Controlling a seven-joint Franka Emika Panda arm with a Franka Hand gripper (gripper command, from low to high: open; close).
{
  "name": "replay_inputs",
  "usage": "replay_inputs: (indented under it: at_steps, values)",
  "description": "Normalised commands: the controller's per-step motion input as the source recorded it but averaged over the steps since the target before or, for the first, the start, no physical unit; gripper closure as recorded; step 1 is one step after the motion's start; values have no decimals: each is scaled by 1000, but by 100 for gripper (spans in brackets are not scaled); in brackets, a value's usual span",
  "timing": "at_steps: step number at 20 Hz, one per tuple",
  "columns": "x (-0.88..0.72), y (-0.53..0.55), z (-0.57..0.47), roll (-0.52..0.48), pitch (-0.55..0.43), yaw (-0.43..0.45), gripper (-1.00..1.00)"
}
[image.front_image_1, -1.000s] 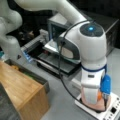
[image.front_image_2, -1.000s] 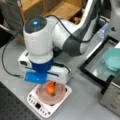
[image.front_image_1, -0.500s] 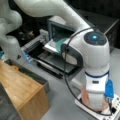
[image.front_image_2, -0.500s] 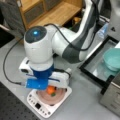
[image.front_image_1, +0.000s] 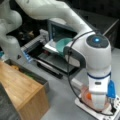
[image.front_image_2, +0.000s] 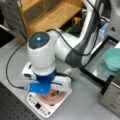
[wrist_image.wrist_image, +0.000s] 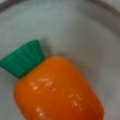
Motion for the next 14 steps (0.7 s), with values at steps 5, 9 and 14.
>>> replay_inputs:
  at_steps: [5,9,14]
  values:
    - [103,7,-39,-187,36,41,-100]
    - [-9,19,-70,-165,12,7,-100]
    - [-117,12,-92,-158,-17,-14,-100]
